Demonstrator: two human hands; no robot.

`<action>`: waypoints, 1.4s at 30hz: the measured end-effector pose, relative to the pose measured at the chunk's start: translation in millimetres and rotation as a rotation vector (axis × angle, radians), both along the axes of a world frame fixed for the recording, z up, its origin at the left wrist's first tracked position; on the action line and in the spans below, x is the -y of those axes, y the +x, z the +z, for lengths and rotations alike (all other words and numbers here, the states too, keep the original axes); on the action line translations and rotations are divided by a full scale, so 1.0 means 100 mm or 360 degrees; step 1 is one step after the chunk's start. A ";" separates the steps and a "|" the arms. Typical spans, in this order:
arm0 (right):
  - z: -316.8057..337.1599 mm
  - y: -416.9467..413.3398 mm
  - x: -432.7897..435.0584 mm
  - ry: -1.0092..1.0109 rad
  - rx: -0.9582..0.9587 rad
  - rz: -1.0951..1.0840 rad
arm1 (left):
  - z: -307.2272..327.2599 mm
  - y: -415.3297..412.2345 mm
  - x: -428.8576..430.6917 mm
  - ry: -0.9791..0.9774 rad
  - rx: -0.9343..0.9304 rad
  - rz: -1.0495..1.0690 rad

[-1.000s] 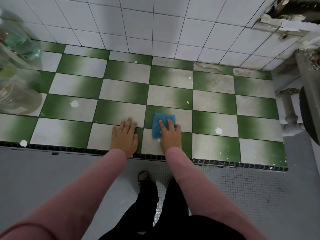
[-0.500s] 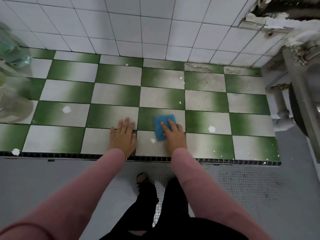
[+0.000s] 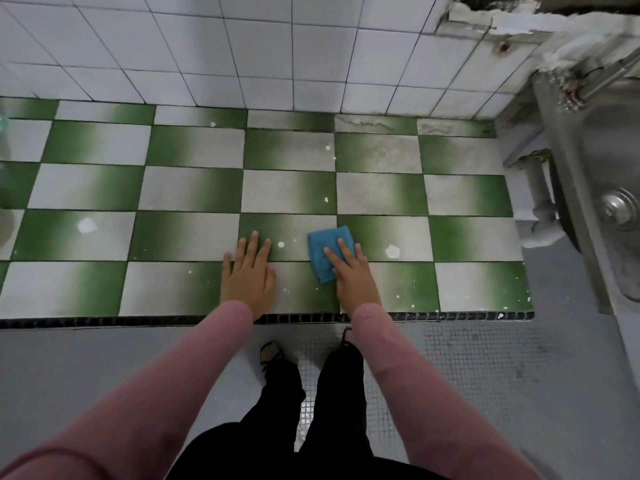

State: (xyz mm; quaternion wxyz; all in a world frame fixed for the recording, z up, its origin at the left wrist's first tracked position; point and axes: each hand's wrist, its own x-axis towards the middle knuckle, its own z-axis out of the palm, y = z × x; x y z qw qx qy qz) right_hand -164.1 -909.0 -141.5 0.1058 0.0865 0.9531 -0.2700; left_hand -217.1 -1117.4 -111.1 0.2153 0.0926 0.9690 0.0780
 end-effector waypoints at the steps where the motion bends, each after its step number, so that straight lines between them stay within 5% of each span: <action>1: 0.04 -0.01 -0.12 0.0007 0.0055 -0.0020 | 0.01 0.00 -0.05 -0.0008 -0.0014 0.0007; 8: 0.13 -0.10 -0.80 0.0007 0.0192 -0.0491 | -0.06 0.05 -0.44 -0.0087 -0.0021 -0.0009; 15: 0.11 -0.04 -0.81 0.0241 0.0216 0.0147 | -0.10 0.07 -0.78 -0.0149 -0.0001 0.0041; 23: 0.11 -0.20 -0.96 0.0150 0.0261 -0.0184 | -0.11 0.08 -0.80 -0.0132 -0.0029 0.0101; 30: 0.13 -0.16 -0.89 0.0198 0.0180 0.0411 | -0.09 0.05 -0.81 -0.0135 -0.0014 0.0117; 35: 0.36 -0.23 -0.83 -0.0318 0.0206 -0.0134 | -0.01 0.01 -0.82 -0.0145 -0.0005 0.0072; 42: 0.48 -0.20 -0.76 0.0325 0.0421 -0.0516 | 0.17 -0.12 -0.85 -0.0049 0.0075 -0.0010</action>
